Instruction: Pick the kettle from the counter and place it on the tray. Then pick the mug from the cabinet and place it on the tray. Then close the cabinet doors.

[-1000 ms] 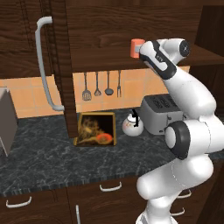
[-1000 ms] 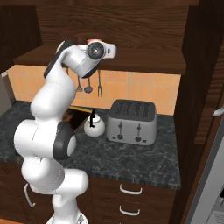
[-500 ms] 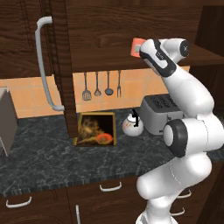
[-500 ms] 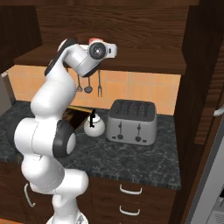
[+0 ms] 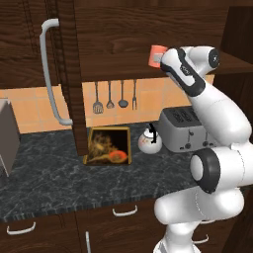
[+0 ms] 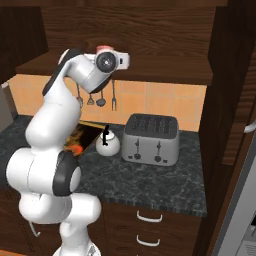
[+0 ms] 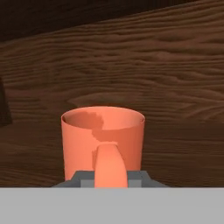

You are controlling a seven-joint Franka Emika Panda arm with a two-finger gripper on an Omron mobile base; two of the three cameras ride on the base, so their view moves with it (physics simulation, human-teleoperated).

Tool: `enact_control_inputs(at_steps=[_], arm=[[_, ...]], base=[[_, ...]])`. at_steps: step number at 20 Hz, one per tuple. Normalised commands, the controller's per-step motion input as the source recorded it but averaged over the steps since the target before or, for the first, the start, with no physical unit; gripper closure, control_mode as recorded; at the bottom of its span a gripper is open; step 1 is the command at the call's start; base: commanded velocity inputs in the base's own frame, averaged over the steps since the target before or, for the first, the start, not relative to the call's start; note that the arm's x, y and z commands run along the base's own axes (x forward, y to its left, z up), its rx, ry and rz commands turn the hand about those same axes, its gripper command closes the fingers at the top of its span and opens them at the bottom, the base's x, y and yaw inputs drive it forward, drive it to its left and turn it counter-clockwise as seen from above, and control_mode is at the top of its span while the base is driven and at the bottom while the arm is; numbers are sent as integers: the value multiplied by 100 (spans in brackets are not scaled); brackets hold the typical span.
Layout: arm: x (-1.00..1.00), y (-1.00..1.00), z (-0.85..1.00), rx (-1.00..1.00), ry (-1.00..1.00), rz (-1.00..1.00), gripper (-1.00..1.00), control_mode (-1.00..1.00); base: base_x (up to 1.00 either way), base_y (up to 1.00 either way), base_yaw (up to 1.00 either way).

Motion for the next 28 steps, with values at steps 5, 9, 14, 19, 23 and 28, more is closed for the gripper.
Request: enact_control_inputs(at_steps=[5, 9, 14, 19, 23, 28], arm=[[-58, 49, 0, 0, -2, -4, 100, -100], [-80, 62, 0, 0, -8, -7, 100, -100], [-70, 74, 0, -2, -2, -19, 100, -100], [-52, 78, -10, 0, 7, -31, 100, -100], [-47, 80, -24, 0, 17, -36, 100, -100], [-44, 63, -42, 0, 10, -31, 100, -100]], base=[[0, 0, 0], [0, 0, 0], [0, 0, 0], [0, 0, 0], [0, 0, 0], [0, 0, 0]])
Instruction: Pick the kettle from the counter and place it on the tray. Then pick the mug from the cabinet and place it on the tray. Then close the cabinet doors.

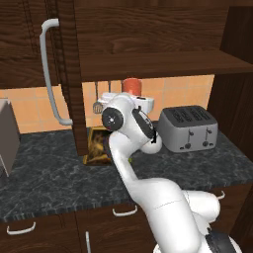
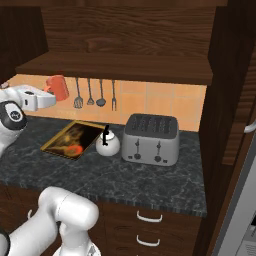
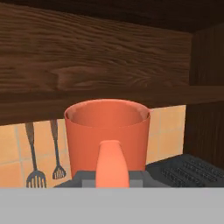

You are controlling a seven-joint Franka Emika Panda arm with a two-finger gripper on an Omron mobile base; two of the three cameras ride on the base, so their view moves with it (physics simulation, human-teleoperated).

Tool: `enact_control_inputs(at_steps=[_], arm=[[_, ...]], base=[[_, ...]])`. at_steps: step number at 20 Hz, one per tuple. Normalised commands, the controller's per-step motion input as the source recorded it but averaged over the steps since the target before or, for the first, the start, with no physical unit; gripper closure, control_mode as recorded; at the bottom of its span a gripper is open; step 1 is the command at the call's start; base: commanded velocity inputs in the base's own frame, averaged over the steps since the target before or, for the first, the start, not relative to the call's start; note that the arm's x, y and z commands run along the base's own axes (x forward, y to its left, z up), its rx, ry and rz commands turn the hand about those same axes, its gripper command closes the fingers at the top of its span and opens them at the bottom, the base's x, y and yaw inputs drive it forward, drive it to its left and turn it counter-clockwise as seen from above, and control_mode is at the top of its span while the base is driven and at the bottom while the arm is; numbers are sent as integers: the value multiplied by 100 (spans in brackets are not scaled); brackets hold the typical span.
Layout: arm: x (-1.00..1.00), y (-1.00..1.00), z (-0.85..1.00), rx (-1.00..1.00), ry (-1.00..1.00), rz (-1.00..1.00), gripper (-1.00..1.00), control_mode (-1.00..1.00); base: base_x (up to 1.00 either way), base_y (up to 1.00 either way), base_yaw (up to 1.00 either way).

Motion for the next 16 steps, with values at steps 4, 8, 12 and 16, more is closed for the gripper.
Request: enact_control_inputs(at_steps=[4, 8, 12, 16], arm=[[-22, 6, -66, 0, -5, -19, 100, -100], [-2, 0, -60, 2, -5, -15, 100, -100], [11, 4, -51, 5, -1, -2, 100, -100], [25, 26, -48, 6, 0, -2, 100, -100]], base=[[0, 0, 0], [0, 0, 0], [0, 0, 0], [0, 0, 0]])
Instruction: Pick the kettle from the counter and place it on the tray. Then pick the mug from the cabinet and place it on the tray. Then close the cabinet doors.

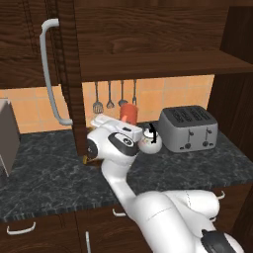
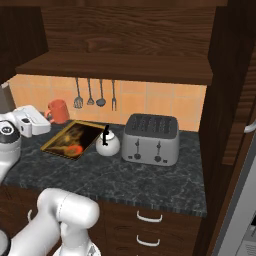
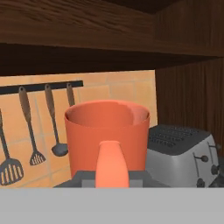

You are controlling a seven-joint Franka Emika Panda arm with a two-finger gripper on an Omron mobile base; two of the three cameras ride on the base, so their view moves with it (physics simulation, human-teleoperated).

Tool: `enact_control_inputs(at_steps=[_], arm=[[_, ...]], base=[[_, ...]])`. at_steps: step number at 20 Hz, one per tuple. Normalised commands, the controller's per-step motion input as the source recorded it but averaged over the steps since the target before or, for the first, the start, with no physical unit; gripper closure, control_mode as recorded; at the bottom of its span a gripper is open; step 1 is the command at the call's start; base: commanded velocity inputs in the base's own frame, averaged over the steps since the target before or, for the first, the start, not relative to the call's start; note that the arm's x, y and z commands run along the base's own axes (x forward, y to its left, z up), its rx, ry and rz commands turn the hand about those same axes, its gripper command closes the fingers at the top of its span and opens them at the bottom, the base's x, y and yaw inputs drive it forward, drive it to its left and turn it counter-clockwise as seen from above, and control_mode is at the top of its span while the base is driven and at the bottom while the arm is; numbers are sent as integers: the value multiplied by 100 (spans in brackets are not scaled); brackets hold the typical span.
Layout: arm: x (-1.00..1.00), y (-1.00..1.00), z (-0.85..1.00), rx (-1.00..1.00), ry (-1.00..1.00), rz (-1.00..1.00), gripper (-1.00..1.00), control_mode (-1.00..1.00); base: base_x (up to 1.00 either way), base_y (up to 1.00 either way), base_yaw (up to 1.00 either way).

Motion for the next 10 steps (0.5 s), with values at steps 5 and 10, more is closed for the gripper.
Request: enact_control_inputs(at_steps=[5, 10], arm=[[31, 31, -47, 4, 0, -6, 100, -100], [41, 27, -46, 4, 0, -10, 100, -100]], base=[[0, 0, 0], [0, 0, 0]])
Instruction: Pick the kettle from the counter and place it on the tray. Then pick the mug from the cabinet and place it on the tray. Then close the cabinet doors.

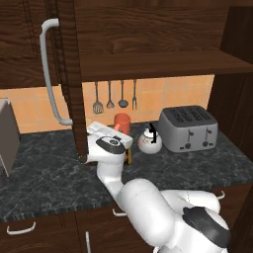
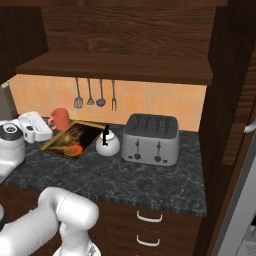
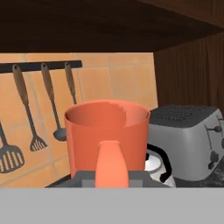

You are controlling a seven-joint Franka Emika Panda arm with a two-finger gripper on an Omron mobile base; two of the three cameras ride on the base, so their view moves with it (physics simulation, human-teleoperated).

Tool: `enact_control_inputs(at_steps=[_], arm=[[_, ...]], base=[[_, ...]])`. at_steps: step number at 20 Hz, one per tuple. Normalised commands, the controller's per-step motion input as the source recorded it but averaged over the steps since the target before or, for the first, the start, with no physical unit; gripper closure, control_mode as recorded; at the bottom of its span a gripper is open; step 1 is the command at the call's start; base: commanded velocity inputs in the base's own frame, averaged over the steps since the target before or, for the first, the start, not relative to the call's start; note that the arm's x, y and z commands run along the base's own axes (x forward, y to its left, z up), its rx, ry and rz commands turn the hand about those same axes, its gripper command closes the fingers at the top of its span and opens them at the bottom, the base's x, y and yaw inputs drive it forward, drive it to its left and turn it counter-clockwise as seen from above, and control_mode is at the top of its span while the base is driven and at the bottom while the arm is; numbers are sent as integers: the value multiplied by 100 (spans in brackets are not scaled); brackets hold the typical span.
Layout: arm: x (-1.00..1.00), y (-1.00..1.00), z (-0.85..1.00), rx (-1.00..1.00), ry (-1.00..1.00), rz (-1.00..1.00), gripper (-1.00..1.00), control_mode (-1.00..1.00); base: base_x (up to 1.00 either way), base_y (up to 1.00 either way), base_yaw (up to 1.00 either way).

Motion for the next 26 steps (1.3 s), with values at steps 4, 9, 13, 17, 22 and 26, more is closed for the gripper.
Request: enact_control_inputs(at_steps=[4, 9, 13, 17, 22, 26], arm=[[57, 13, -47, 10, 0, -9, 100, -100], [48, 2, -46, 14, -6, -7, 100, -100], [48, 4, -39, 8, -9, -7, 100, -100], [53, 5, -33, 0, -1, -1, 100, -100], [52, 7, -37, -1, 1, 0, 100, -100], [45, 18, -51, 0, 0, 0, 100, -100]], base=[[0, 0, 0], [0, 0, 0], [0, 0, 0], [0, 0, 0], [0, 0, 0], [0, 0, 0]])
